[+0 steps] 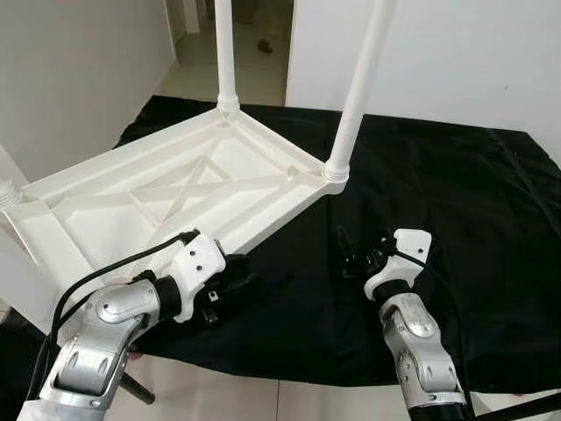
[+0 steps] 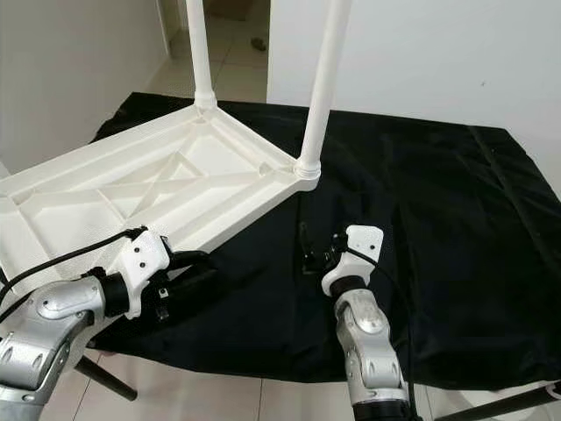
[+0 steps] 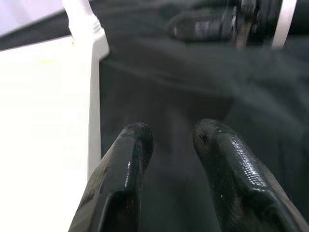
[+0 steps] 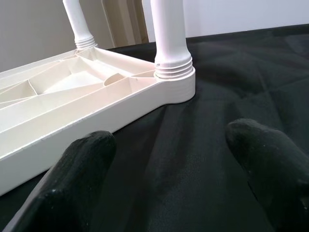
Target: Building children table
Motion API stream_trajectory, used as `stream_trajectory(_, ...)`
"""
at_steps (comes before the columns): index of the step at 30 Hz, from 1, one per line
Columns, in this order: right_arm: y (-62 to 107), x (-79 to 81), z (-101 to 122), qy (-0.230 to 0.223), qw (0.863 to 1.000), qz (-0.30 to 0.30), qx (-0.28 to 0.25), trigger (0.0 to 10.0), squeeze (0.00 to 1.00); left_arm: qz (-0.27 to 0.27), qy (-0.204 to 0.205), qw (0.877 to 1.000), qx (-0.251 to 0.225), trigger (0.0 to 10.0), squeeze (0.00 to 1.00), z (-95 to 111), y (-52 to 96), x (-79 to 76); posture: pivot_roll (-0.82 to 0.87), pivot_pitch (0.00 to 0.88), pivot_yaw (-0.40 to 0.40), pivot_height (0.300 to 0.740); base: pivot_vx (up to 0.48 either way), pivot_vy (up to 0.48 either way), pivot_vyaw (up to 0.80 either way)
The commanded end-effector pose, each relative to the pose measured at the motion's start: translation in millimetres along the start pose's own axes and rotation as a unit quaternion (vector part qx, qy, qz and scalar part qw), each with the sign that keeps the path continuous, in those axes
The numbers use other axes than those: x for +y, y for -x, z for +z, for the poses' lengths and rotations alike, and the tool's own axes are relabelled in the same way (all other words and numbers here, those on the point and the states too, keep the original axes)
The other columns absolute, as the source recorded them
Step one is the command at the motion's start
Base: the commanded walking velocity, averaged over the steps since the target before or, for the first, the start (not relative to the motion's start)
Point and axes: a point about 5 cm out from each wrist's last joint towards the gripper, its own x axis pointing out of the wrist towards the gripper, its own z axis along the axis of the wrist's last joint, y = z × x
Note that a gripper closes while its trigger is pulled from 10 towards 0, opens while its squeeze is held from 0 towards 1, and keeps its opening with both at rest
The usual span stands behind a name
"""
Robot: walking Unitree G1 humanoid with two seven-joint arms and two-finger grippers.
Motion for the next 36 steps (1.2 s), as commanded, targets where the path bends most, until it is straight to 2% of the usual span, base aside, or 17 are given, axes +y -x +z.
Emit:
stream_trajectory(1,-0.9,1.7,-3.9,0.003,1.000,0.005,0.008,10.0,0.00,0.065,0.011,0.998,-0.011,10.0,0.00,3.4,0.8,-0.7,0.07,0.115,-0.022,0.740,0.000,0.000,0.00)
stream_trajectory(2,-0.9,1.7,-3.9,0.003,1.000,0.005,0.008,10.0,0.00,0.065,0.011,0.998,-0.011,10.0,0.00,3.4,0.8,-0.7,0.07,0.115,-0.022,0.740,0.000,0.000,0.00)
stream_trajectory(3,-5.6,5.4,-5.4,0.009,1.000,0.015,0.011,10.0,0.00,0.114,0.027,0.993,-0.030,10.0,0.00,6.7,1.6,-3.9,0.09,0.116,-0.037,0.740,0.000,0.000,0.00)
stream_trajectory(8,-9.4,6.7,-7.6,0.017,1.000,0.016,0.017,10.0,0.00,0.144,0.038,0.988,-0.042,10.0,0.00,7.7,3.0,-4.8,0.11,0.117,-0.048,0.740,0.000,0.000,0.00)
stream_trajectory(11,-18.3,5.3,-10.8,0.025,0.999,0.007,0.031,10.0,0.00,0.222,0.067,0.970,-0.074,10.0,0.00,10.3,8.7,-6.1,0.14,0.115,-0.064,0.740,0.000,0.000,0.00)
stream_trajectory(12,-18.3,5.3,-10.8,0.025,0.999,0.007,0.031,10.0,0.00,0.222,0.067,0.970,-0.074,10.0,0.00,10.3,8.7,-6.1,0.14,0.115,-0.064,0.740,0.000,0.000,0.00)
stream_trajectory(13,-20.9,2.8,-11.4,0.034,0.999,0.003,0.033,10.0,0.00,0.242,0.080,0.964,-0.079,10.0,0.00,7.2,13.1,-9.1,0.14,0.115,-0.067,0.740,0.000,0.000,0.00)
stream_trajectory(18,-23.3,-0.8,-11.8,0.046,0.998,-0.001,0.033,10.0,0.00,0.264,0.097,0.957,-0.077,10.0,0.00,1.5,20.6,-13.6,0.15,0.112,-0.064,0.740,0.000,0.000,0.00)
stream_trajectory(19,-24.7,-5.9,-12.7,0.058,0.998,-0.007,0.032,10.0,0.00,0.284,0.111,0.950,-0.070,10.0,0.00,-3.5,31.3,-17.5,0.16,0.113,-0.060,0.740,0.000,0.000,0.00)
stream_trajectory(23,-27.6,-10.8,-14.1,0.068,0.997,-0.013,0.031,10.0,0.00,0.304,0.118,0.944,-0.057,10.0,0.00,-6.6,43.0,-23.4,0.17,0.115,-0.059,0.740,0.000,0.000,0.00)
stream_trajectory(30,-32.5,-9.2,-15.5,0.070,0.997,-0.008,0.028,10.0,0.00,0.313,0.120,0.941,-0.057,10.0,0.00,-4.5,47.0,-27.4,0.18,0.118,-0.060,0.740,0.000,0.000,0.00)
stream_trajectory(36,-43.5,-2.0,-16.6,0.074,0.997,0.011,0.025,10.0,0.00,0.321,0.115,0.938,-0.056,10.0,0.00,0.4,52.2,-39.7,0.22,0.127,-0.077,0.740,0.000,0.000,0.00)
